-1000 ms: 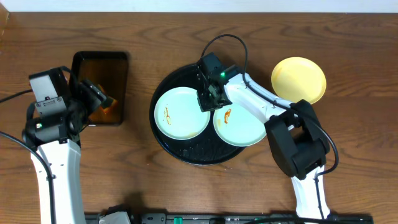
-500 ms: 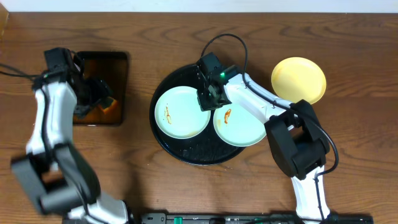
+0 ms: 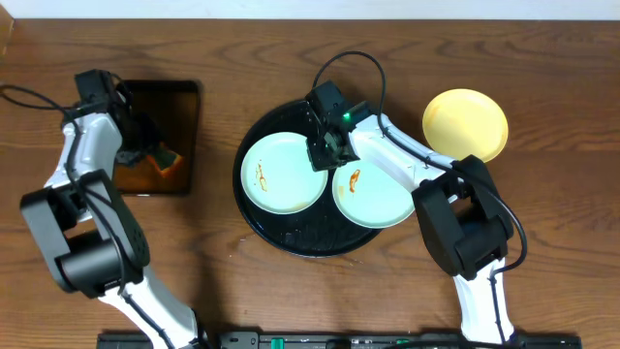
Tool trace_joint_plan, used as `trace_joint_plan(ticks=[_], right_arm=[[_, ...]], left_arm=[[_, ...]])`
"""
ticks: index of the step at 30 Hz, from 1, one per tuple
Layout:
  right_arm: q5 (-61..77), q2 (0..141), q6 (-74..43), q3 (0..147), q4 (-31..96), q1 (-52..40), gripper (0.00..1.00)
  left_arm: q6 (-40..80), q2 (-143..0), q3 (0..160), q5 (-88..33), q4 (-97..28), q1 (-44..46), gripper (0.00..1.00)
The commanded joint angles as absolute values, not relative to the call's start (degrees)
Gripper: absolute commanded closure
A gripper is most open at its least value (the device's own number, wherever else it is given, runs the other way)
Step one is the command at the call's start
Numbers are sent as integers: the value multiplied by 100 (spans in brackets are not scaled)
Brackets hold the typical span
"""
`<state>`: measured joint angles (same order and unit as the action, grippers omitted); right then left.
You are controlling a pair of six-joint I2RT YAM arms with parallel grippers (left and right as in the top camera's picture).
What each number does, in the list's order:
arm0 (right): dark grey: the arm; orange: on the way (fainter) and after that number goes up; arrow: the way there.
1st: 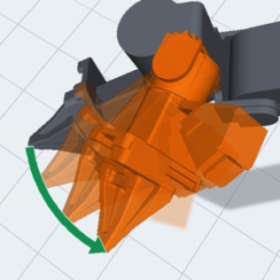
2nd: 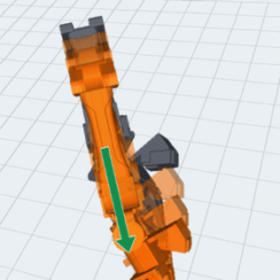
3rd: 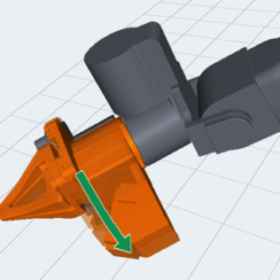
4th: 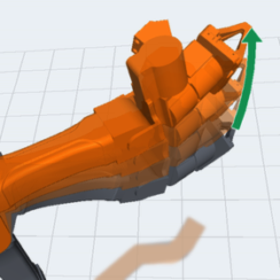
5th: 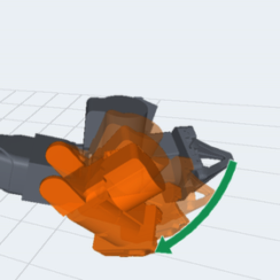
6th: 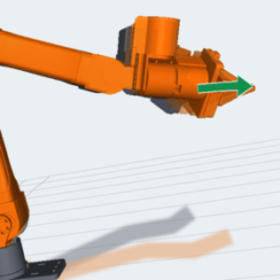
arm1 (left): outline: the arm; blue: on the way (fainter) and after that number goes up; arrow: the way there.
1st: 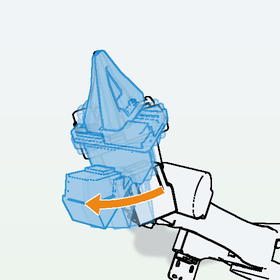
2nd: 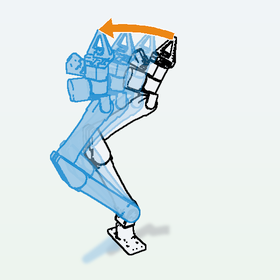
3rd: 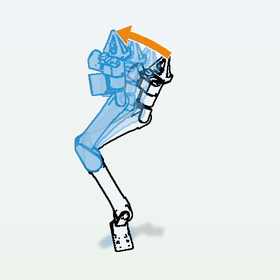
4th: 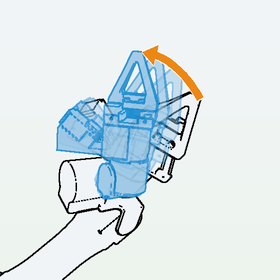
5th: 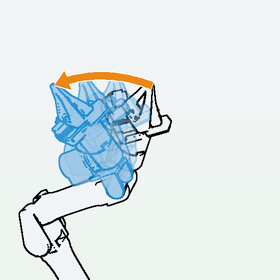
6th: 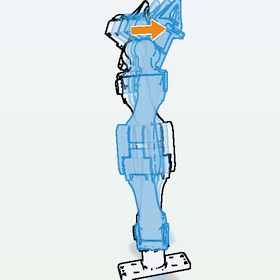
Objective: Clean dirty plates on tray and stack at the side
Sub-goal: 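Pick up the sponge with the left gripper from the water tray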
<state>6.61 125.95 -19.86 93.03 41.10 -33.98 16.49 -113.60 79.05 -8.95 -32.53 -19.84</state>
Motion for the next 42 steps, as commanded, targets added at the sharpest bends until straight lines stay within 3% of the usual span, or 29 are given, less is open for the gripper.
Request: trace_joint_plan(ticks=[1, 6, 11, 14, 26, 37, 42], right_arm=[[449, 12564, -1920, 9365, 4117, -3417, 99], [449, 12564, -1920, 9365, 4115, -3417, 99], [449, 12564, -1918, 9365, 4123, -3417, 99], [449, 12564, -1918, 9365, 4139, -3417, 99], [449, 12564, -1920, 9365, 4130, -3417, 99], [427, 12564, -1831, 9365, 4182, -3417, 99], [427, 12564, -1831, 9365, 4182, -3417, 99]], left_arm=[[1653, -11736, 8005, -633, -3197, -1822, 39], [1653, -11799, 7994, -30, -3221, -1678, 47], [1653, -11795, 7996, 329, -3315, -1669, 78], [1653, -11483, 7999, 320, -3339, -1667, 89], [1649, -9360, 7994, 307, -3210, -1669, 93], [1653, -10597, 7238, 163, -1007, -1695, 93], [1649, -10337, 7244, -1066, -569, -1750, 93]])
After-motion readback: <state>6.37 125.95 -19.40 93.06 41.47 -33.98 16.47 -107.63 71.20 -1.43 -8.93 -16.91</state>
